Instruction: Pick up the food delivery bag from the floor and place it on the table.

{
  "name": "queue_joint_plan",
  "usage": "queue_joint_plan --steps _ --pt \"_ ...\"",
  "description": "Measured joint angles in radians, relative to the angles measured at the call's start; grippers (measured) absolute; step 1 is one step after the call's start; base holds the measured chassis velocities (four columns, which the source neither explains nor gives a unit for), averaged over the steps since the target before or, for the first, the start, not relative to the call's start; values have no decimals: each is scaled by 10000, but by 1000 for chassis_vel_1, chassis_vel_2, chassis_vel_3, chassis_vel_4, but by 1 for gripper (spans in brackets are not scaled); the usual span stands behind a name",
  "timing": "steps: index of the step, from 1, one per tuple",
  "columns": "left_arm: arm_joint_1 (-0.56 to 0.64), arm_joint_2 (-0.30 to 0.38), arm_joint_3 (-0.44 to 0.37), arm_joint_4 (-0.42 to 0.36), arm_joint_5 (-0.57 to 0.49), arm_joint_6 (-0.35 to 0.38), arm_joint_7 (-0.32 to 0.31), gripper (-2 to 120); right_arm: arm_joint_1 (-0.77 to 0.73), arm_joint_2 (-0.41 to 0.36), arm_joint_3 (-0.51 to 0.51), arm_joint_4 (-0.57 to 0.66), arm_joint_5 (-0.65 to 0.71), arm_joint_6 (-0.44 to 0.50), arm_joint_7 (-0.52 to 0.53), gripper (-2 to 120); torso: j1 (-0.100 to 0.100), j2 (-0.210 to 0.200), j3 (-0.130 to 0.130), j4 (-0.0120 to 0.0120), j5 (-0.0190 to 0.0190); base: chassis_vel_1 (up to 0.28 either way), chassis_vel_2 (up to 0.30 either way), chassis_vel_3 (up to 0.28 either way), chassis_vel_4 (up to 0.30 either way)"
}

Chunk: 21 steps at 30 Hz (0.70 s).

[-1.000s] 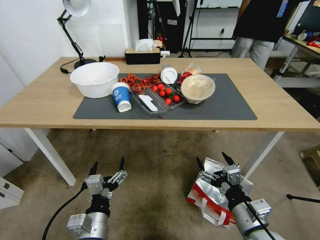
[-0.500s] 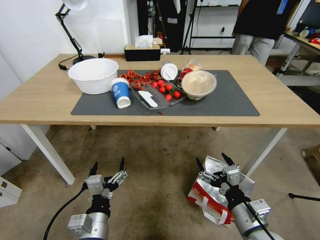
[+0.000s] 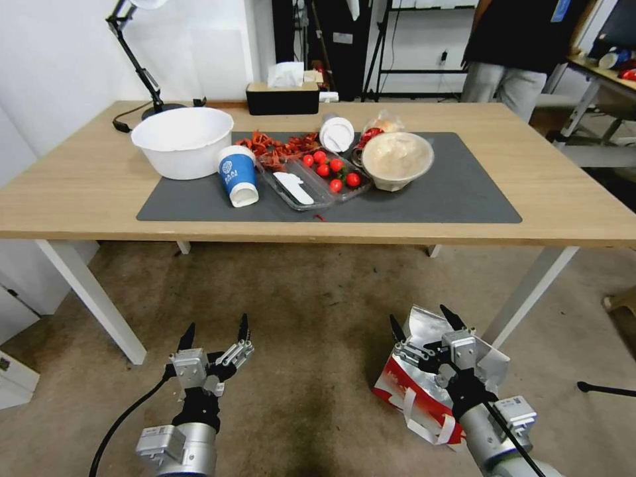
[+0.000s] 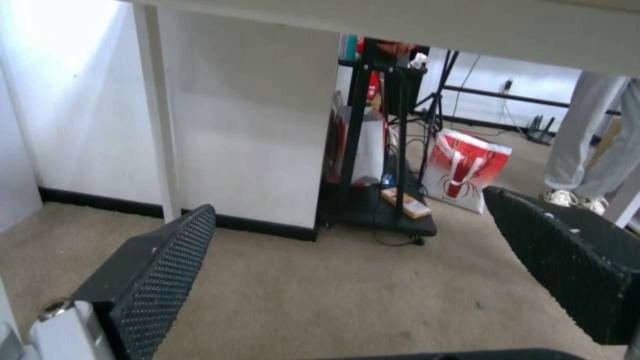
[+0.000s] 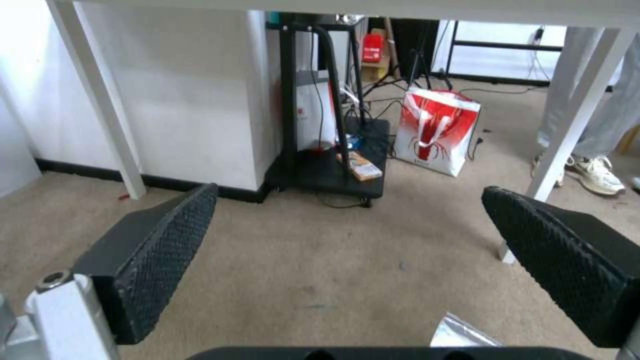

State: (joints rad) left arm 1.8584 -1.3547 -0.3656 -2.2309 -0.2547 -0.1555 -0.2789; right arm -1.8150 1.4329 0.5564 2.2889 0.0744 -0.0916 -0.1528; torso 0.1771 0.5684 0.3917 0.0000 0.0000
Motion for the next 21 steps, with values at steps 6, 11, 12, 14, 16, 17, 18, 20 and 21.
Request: queue_joint_plan --steps 6,11,12,14,16,17,18,20,21 --pt "-8 0 9 28 8 -35 0 100 -1 -4 1 -3 0 0 -2 100 -109 -276 -169 0 0 0 0 0 0" --pt "-21 -1 18 63 36 -62 -2 100 -2 -11 5 -4 7 0 -2 100 -172 -441 -272 0 0 0 0 0 0" --pt "-23 -2 19 68 36 -64 -5 100 -1 -14 7 -3 9 -1 -2 100 -187 -480 -297 0 -1 0 0 0 0" --pt "-24 -2 20 68 37 -65 -9 100 0 -18 11 -4 16 -2 -2 100 -215 -554 -342 0 0 0 0 0 0" --pt "-27 -2 22 68 43 -65 -13 100 0 -19 15 -3 21 -3 -2 100 -256 -663 -411 0 0 0 0 0 0" --pt "-27 -2 22 68 43 -65 -13 100 0 -19 15 -3 21 -3 -2 100 -256 -663 -411 0 0 0 0 0 0" --pt "-27 -2 22 68 44 -65 -13 100 -1 -19 15 -4 21 -3 -2 100 -259 -672 -417 0 0 0 0 0 0" --pt "-29 -2 21 68 48 -65 -14 100 0 -19 16 -3 24 -3 -2 100 -282 -740 -462 0 0 0 0 0 0" --pt "-29 -2 21 68 50 -65 -15 100 0 -17 17 -2 26 -3 -2 100 -299 -787 -495 0 0 0 0 0 0"
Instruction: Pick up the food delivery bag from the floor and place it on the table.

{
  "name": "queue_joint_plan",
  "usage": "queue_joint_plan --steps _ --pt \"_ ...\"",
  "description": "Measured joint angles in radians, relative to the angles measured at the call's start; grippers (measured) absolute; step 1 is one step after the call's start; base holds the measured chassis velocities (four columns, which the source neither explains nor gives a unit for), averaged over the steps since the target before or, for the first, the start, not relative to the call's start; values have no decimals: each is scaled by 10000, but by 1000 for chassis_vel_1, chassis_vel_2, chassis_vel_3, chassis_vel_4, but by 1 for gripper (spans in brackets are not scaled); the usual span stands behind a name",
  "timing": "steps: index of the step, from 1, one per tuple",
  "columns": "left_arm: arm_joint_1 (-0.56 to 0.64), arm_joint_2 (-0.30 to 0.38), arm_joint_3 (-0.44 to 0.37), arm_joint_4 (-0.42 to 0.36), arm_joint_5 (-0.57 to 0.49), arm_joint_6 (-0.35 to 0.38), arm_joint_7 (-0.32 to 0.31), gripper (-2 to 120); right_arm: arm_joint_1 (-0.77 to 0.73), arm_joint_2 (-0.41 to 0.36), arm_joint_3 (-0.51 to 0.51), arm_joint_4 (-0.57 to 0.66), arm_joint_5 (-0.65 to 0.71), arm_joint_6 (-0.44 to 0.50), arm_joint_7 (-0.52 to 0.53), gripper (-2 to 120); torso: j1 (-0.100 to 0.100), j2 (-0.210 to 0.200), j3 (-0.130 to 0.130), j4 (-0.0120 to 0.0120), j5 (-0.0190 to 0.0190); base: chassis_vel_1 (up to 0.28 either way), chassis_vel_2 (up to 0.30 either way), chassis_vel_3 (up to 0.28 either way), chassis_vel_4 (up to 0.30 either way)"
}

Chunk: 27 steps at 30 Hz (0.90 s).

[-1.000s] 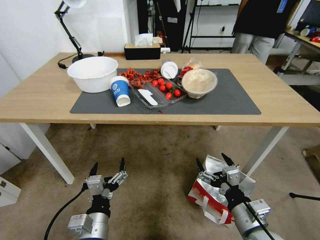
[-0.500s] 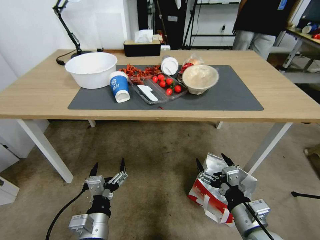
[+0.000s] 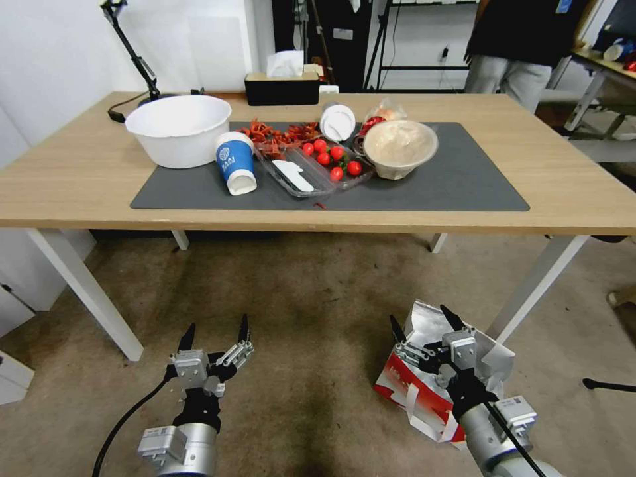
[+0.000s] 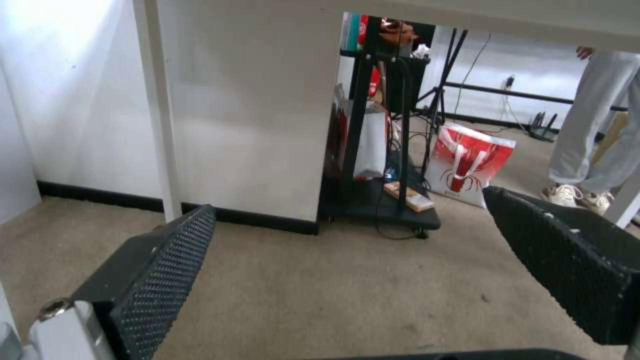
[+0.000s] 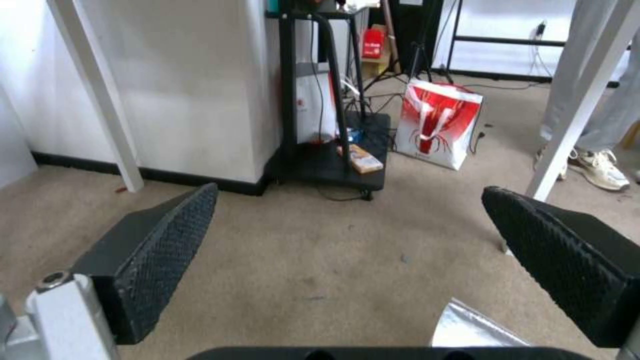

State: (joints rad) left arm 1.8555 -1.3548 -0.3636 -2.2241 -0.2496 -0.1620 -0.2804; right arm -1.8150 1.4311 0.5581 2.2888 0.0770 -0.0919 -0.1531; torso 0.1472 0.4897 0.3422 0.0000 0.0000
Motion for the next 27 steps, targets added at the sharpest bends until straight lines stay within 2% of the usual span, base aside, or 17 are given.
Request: queue_joint_plan --steps 6,27 --pt "4 -3 -4 -2 24 -15 -3 100 -16 1 3 11 3 0 -9 100 -125 -341 -210 1 0 0 0 0 0" --pt "-13 -22 10 54 119 -32 -3 100 -14 -41 54 15 48 64 5 100 -396 -1146 -744 0 0 0 0 0 0"
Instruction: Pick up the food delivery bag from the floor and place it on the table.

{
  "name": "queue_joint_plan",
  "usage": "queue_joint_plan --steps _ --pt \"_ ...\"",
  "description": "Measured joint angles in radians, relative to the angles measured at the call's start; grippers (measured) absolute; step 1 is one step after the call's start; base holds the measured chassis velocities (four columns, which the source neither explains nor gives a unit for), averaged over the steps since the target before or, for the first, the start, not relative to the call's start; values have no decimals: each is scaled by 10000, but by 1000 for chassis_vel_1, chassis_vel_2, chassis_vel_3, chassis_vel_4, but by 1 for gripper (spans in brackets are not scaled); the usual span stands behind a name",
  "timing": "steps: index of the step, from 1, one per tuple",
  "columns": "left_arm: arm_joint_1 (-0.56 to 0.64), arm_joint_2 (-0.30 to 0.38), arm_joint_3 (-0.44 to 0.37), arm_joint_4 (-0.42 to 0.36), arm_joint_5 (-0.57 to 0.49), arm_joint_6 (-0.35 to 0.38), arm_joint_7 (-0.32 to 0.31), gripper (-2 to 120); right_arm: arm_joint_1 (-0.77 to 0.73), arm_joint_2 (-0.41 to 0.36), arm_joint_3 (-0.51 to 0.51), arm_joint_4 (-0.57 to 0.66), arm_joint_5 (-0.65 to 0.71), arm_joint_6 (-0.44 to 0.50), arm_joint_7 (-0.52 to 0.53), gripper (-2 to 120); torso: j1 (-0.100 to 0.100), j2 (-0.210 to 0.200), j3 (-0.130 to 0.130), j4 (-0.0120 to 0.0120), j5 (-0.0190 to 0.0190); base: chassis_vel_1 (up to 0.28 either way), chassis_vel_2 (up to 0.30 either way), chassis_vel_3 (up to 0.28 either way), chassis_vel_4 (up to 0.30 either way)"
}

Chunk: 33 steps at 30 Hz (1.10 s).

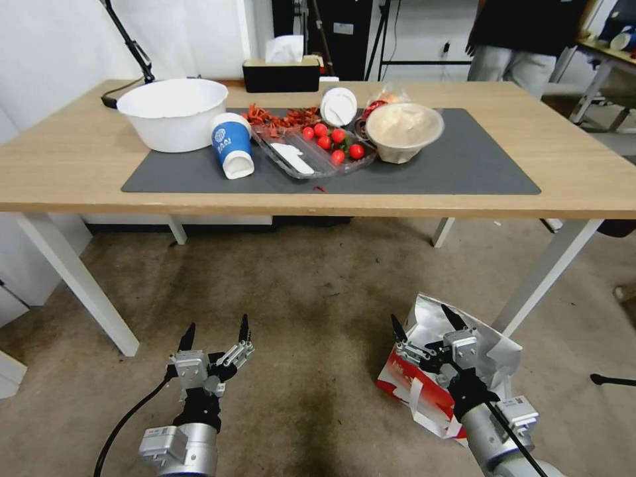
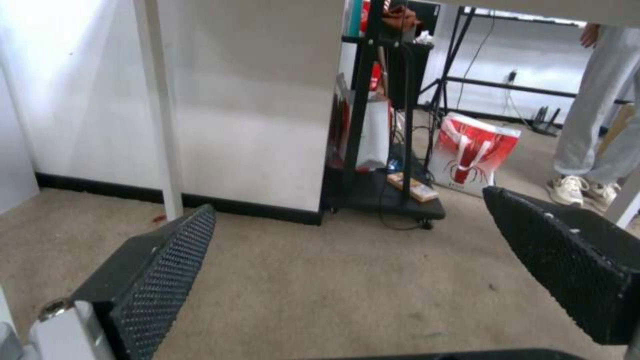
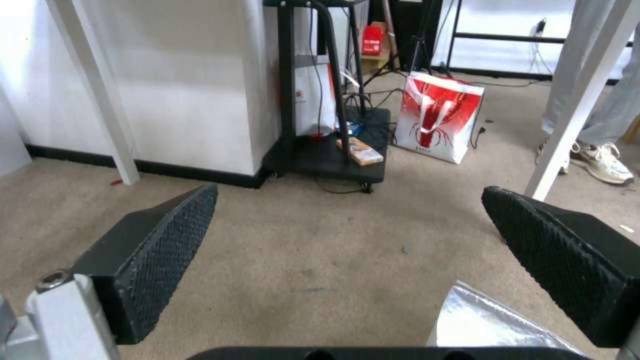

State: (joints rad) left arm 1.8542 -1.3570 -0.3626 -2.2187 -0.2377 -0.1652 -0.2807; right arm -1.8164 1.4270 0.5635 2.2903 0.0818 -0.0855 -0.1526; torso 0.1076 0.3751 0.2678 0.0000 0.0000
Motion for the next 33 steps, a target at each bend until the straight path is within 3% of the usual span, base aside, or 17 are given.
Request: queue_joint_plan --steps 14,33 --pt "-17 -15 24 41 58 -7 3 100 -4 8 8 11 53 -8 18 100 -142 -454 -316 0 0 0 0 0 0" --pt "-57 12 28 108 61 -104 32 100 -3 1 -26 10 1 -26 38 100 -388 -1341 -956 0 0 0 0 0 0"
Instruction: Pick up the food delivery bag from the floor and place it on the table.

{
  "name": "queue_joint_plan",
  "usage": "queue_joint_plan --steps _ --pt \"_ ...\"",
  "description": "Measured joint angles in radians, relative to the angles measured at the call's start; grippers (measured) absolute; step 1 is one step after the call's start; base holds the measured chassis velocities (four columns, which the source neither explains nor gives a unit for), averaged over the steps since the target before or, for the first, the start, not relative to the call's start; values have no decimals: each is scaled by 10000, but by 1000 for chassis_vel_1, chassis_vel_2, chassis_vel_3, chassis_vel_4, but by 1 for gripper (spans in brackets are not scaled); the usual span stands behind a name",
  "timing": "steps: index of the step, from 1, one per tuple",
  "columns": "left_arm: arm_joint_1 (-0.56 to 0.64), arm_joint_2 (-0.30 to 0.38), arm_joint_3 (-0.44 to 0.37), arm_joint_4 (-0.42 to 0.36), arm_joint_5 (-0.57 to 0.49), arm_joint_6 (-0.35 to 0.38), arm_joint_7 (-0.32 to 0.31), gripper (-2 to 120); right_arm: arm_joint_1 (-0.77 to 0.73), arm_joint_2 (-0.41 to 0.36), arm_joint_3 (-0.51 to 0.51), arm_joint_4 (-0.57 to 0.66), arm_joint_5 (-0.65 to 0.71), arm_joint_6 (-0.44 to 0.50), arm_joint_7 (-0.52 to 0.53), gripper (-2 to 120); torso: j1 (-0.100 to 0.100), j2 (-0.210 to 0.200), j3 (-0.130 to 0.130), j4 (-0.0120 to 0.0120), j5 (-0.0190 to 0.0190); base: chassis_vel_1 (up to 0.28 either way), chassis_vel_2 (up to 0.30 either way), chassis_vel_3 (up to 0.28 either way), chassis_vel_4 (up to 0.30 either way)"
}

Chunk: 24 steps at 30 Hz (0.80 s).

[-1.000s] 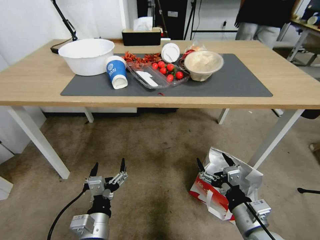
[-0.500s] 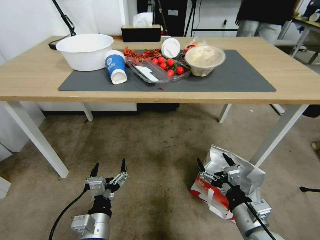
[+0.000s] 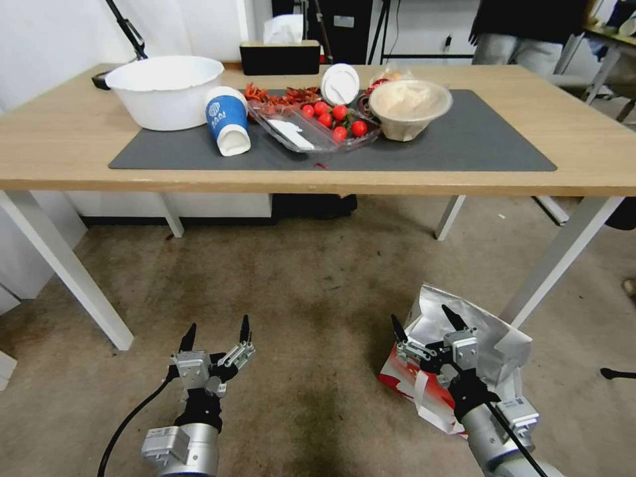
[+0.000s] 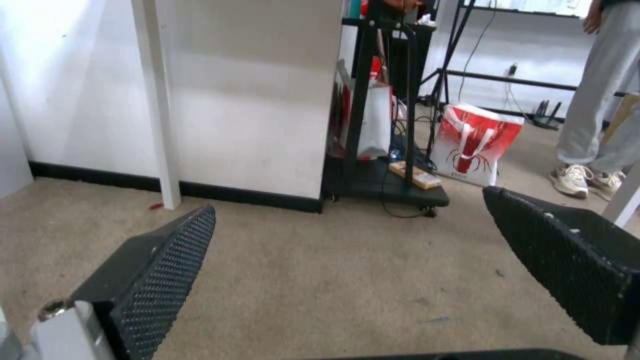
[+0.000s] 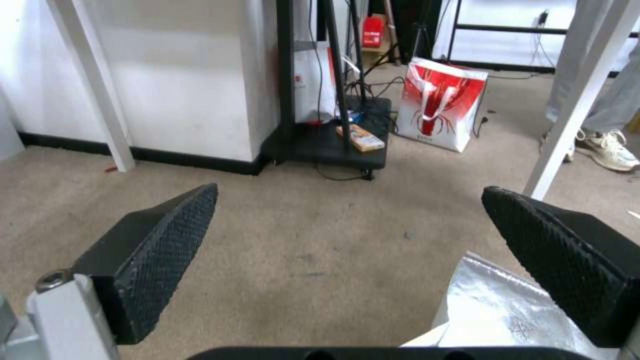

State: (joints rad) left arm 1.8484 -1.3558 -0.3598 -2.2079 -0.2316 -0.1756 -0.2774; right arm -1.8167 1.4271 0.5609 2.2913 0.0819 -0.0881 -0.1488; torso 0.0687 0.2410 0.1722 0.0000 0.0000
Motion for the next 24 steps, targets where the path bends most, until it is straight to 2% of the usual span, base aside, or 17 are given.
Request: queue_joint_plan --steps 10,24 --pt "-4 7 -32 12 -5 -6 25 100 10 8 -15 -43 -4 1 -1 100 -98 -331 -231 0 0 0 0 0 0" --pt "-9 -23 -9 46 25 -20 46 100 30 -6 -3 -78 2 5 0 100 -204 -928 -719 0 0 0 0 0 0"
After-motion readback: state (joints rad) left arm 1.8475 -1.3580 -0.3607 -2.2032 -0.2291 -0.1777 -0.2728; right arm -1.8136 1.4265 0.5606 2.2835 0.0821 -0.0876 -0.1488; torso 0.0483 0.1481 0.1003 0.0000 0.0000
